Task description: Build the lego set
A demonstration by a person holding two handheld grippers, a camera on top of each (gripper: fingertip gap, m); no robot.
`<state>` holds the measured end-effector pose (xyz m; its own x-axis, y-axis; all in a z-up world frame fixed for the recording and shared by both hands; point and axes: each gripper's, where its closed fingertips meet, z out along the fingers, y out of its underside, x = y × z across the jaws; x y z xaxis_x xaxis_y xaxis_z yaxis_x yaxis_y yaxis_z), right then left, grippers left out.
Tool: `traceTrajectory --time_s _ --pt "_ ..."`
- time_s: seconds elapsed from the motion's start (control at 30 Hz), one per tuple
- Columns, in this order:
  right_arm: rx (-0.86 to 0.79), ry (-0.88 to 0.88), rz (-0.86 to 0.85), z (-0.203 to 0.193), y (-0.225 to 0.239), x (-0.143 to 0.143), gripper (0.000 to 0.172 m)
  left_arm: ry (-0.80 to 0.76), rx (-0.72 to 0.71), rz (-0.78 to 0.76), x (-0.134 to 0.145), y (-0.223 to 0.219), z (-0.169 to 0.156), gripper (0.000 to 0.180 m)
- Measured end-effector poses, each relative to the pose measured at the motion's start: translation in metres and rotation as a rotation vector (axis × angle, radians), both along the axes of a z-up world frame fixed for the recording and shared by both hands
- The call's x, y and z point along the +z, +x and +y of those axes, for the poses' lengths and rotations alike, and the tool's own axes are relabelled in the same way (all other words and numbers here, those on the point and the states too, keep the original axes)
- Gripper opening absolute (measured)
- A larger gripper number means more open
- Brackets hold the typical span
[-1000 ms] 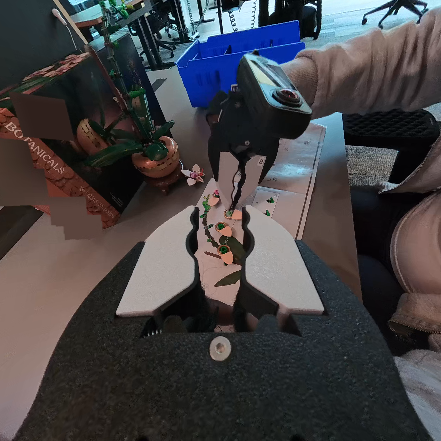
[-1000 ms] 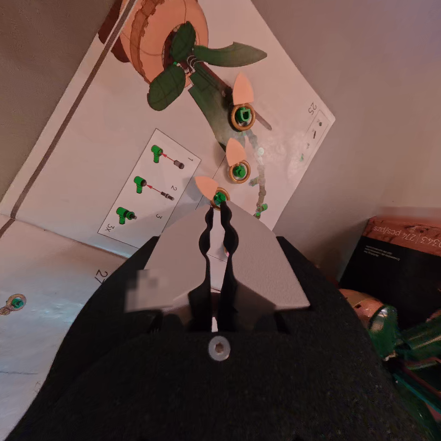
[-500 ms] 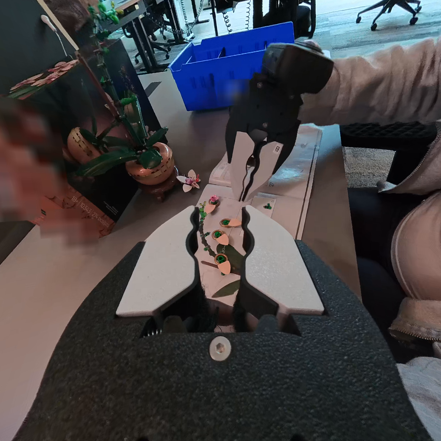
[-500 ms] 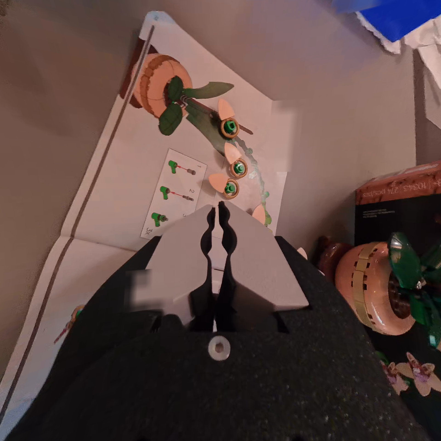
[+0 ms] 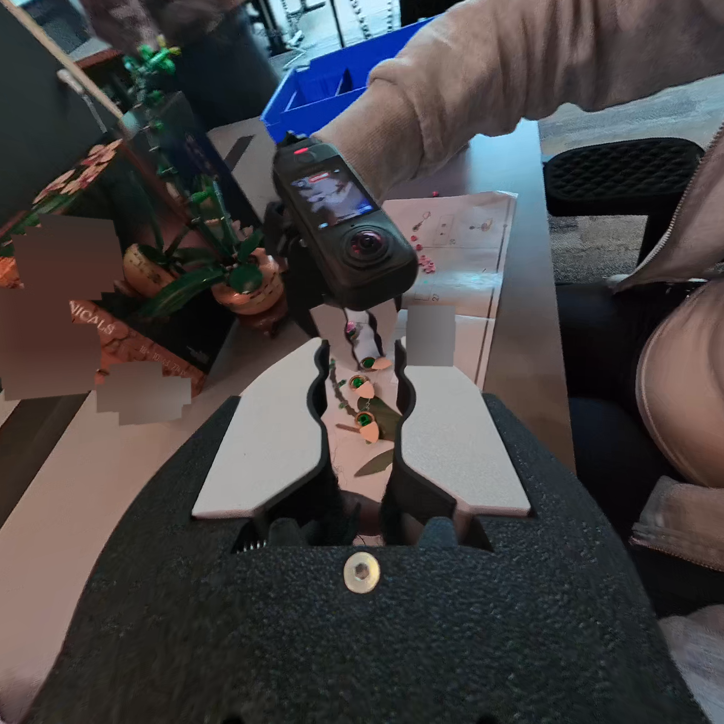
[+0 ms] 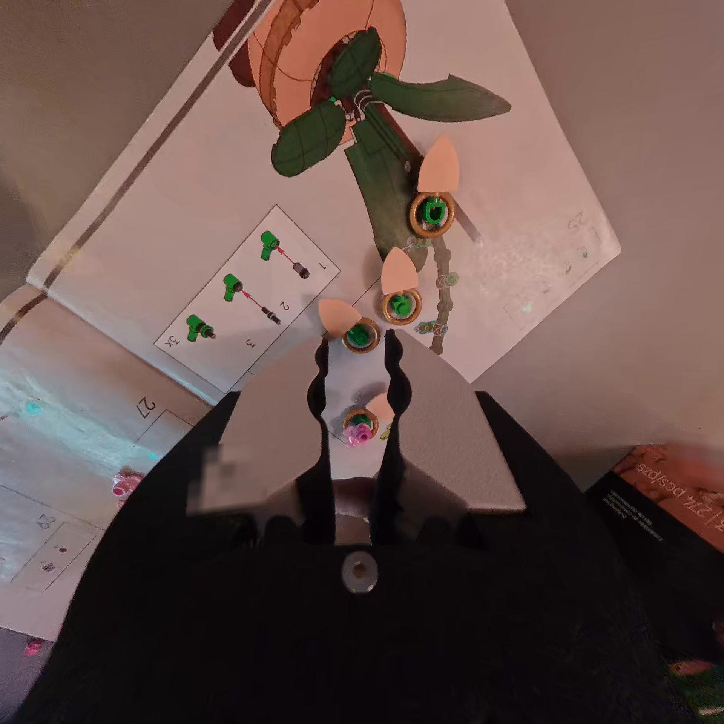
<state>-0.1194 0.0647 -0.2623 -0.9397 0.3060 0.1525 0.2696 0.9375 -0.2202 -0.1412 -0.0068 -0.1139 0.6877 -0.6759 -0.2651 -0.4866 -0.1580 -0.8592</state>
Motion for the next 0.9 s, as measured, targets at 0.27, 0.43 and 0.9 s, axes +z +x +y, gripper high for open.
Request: traceTrajectory --time_s 0.27,0.43,0.9 --pt "-0.072 -0.056 -0.081 -0.001 0.002 -0.002 0.018 0.080 0.011 -0.043 0.014 -0.013 -0.006 0.032" --pt "-0.173 -0.135 -0.036 -0.005 0.009 0.008 0.017 0.101 0.023 -0.040 0.017 -0.014 -0.005 0.032" --pt "-0.910 -0.322 0.077 0.009 0.118 0.044 0.017 0.143 -0.119 -0.034 0.023 0.048 0.017 0.045"
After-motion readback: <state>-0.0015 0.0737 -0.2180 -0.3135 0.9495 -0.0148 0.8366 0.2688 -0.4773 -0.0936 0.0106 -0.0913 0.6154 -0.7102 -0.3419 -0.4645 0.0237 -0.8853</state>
